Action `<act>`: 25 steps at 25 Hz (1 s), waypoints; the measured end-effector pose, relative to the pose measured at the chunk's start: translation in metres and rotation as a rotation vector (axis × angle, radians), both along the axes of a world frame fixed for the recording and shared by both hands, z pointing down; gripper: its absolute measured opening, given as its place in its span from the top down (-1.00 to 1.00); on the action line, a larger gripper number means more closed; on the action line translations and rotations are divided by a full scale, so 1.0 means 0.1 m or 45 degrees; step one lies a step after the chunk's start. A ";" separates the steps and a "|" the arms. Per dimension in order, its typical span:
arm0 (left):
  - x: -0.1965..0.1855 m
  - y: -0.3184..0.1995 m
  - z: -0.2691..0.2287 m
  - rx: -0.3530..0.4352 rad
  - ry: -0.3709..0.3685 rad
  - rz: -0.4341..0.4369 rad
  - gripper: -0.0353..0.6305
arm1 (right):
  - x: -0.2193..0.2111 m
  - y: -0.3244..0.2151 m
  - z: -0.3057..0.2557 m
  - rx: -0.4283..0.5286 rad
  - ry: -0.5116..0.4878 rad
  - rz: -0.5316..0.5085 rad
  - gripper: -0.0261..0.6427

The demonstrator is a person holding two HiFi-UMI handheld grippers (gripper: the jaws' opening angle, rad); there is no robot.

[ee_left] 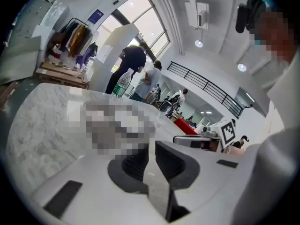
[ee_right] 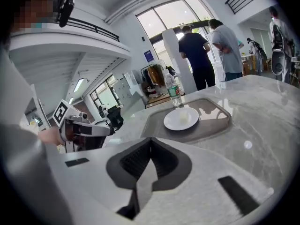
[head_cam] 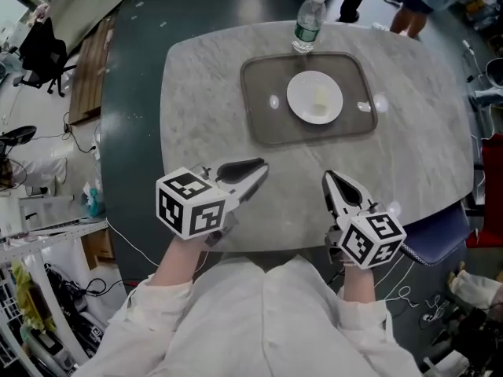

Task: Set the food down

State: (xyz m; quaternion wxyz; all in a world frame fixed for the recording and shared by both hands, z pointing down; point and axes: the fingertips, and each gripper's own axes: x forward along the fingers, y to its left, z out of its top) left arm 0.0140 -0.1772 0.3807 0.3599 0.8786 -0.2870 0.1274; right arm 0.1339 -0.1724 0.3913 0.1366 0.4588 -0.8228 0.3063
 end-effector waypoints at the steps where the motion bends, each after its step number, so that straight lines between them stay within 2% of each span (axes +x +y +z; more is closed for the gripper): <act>1: -0.01 0.07 -0.07 0.012 0.025 0.004 0.74 | -0.01 0.07 -0.04 0.007 -0.009 0.013 0.91; 9: -0.15 0.62 -0.52 0.124 0.173 0.063 0.76 | -0.32 0.55 -0.56 0.165 -0.104 0.023 0.91; 15: -0.24 0.95 -0.73 0.172 0.297 0.118 0.77 | -0.49 0.83 -0.72 0.209 -0.107 0.041 0.91; 19: -0.28 1.13 -0.75 0.178 0.306 0.166 0.79 | -0.59 1.03 -0.74 0.210 -0.121 0.076 0.91; 25: -0.36 1.24 -0.79 0.187 0.325 0.179 0.80 | -0.74 1.25 -0.75 0.206 -0.106 0.072 0.91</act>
